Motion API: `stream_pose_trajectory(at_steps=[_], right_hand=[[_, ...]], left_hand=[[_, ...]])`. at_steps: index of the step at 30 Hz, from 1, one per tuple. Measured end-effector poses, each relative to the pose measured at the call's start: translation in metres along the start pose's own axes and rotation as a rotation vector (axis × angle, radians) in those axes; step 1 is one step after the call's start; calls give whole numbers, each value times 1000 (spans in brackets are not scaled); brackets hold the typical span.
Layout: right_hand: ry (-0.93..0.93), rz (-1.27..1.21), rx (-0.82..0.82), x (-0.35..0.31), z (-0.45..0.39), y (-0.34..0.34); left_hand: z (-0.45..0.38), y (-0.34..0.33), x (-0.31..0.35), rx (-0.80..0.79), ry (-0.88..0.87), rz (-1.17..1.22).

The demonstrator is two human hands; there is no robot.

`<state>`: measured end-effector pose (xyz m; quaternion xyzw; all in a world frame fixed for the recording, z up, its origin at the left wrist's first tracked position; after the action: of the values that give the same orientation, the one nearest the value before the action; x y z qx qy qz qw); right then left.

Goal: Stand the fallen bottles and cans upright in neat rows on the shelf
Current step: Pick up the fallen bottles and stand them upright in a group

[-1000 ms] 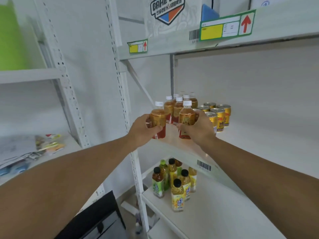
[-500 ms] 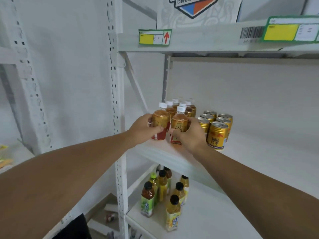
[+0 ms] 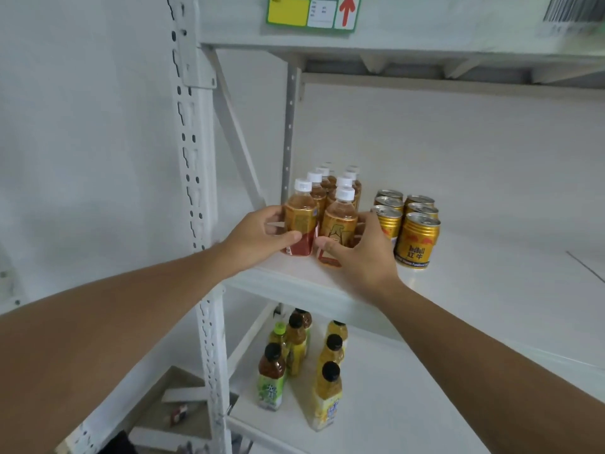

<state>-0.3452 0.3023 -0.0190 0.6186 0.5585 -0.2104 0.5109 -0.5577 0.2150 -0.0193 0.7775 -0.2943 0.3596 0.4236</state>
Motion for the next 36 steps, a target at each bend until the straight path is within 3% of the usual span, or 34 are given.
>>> stream_pose_trajectory(at_steps=[17,36], right_hand=[[28,273,-30,2,-5,-13],[-9,286,-49,8,-8,-15]], left_hand=[[-8,-12,-14,-198,26,-58],[-9,-19,-18,-122,-11,-337]])
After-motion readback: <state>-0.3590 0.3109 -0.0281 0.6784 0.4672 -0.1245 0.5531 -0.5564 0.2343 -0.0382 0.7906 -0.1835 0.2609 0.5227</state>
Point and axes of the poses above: each hand's wrist, its own z-axis away from the middle knuckle, its own y-axis out of the back of the hand, x = y × z, the point moved 6 cm from there along -z, towards the middle knuckle, and after that the axes turned 4 degrees about -y, right-handed, at the moved point
